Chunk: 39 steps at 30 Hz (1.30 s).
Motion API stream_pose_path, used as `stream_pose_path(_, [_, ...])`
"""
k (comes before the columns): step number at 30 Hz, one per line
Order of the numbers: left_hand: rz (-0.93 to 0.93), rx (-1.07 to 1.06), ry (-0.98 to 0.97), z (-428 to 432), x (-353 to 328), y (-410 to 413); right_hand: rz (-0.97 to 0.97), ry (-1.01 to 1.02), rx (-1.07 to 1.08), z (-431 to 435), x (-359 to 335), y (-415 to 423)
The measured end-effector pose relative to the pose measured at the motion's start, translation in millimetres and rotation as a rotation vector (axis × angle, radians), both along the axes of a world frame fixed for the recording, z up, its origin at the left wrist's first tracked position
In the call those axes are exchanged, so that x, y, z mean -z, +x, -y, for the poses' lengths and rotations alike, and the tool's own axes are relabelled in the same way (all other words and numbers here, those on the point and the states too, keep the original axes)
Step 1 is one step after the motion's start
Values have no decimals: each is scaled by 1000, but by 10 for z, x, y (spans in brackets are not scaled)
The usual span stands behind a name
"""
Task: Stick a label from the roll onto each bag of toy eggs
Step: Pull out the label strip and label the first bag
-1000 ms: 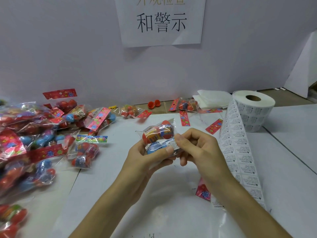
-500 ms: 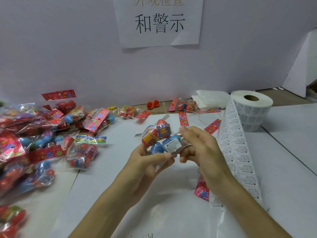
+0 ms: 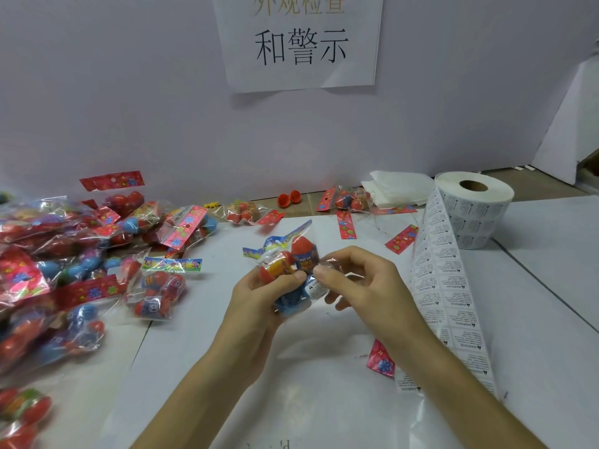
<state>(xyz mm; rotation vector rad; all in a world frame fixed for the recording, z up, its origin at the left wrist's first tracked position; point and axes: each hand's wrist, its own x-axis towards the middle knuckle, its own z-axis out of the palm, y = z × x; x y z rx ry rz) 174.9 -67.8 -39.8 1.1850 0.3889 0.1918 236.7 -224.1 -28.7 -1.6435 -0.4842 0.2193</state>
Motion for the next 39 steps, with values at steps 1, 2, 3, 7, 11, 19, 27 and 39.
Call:
stream_pose_path(1, [5, 6, 11, 0, -2, -8, 4, -2, 2, 3, 2, 2])
stream_pose_path(2, [10, 11, 20, 5, -9, -13, 7, -7, 4, 8, 4, 5])
stream_pose_path(3, [13, 15, 27, 20, -24, -13, 9, -12, 6, 15, 6, 11])
stream_pose_path(7, [3, 32, 61, 69, -60, -5, 44, -32, 4, 28, 5, 23])
stream_pose_path(11, [37, -36, 60, 77, -66, -32, 9, -58, -47, 7, 28, 13])
stream_pose_path(19, [39, -66, -46, 34, -20, -25, 57, -178, -38, -29, 70, -20])
stream_pose_path(27, [38, -68, -114, 41, -22, -33, 123, -238, -67, -20, 59, -56])
stream_pose_path(39, [66, 18, 202, 49, 34, -56, 166, -134, -16, -10, 49, 1])
